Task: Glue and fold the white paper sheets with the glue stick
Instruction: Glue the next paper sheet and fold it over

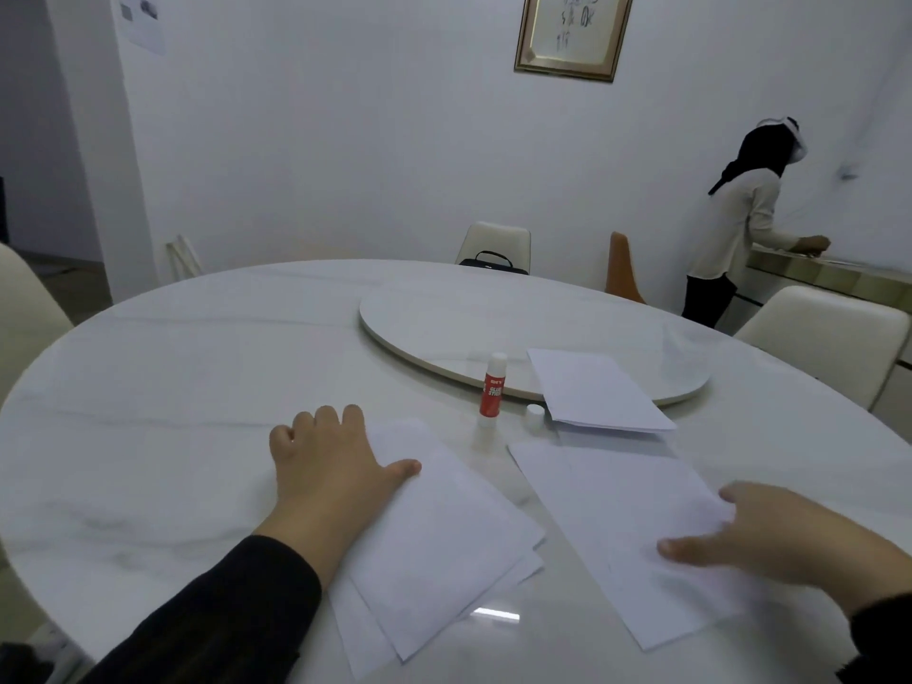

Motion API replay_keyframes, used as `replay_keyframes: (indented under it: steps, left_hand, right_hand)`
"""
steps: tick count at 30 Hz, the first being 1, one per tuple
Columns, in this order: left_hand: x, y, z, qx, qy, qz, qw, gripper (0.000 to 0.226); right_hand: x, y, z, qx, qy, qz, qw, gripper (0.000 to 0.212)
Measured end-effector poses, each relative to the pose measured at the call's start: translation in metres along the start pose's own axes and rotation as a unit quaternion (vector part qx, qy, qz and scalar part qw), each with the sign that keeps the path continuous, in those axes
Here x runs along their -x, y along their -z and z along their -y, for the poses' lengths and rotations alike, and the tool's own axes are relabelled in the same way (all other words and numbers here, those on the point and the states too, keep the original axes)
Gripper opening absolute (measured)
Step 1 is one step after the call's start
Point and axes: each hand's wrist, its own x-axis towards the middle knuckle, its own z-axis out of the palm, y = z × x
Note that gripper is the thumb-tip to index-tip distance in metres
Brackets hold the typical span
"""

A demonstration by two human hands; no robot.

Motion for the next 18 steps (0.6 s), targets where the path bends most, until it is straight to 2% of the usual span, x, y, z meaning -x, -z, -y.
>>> replay_keyframes:
  steps: [2,3,5,7,10,12,14,16,18]
  left_hand:
    - [0.003,0.001,-0.001,-0.015,0.011,0.015,1.000,0.078]
    - [0.005,0.001,-0.001,-0.020,0.013,0.022,0.999,0.076]
    - [0.009,0.004,0.000,-0.024,0.014,0.036,0.999,0.071]
    - [0.011,0.007,0.003,-0.013,0.006,0.046,0.999,0.068]
    - [0.014,0.011,0.011,0.099,-0.080,0.085,0.988,0.066]
    - [0.021,0.018,0.016,0.192,-0.146,0.147,0.959,0.059]
    - [0.029,0.023,0.016,0.164,-0.178,0.172,0.955,0.054]
    - [0.036,0.023,0.013,0.108,-0.180,0.146,0.967,0.054]
    - [0.043,0.021,0.006,0.062,-0.168,0.109,0.978,0.053]
  right_hand:
    - [0.005,-0.009,-0.011,-0.001,0.026,0.016,1.000,0.120]
    - [0.006,-0.012,-0.016,-0.016,0.031,0.000,0.999,0.119]
    - [0.004,-0.015,-0.025,-0.057,0.026,-0.038,0.997,0.102]
    - [-0.003,-0.018,-0.029,-0.078,0.028,-0.055,0.995,0.100]
    - [-0.008,-0.018,-0.030,-0.089,0.033,-0.062,0.994,0.098]
    - [-0.012,-0.019,-0.032,-0.109,0.037,-0.081,0.990,0.084]
    - [-0.012,-0.022,-0.035,-0.129,0.062,-0.102,0.984,0.053]
    - [-0.012,-0.022,-0.039,-0.141,0.093,-0.132,0.977,0.022]
    - [-0.008,-0.016,-0.042,-0.158,0.125,-0.163,0.966,0.016]
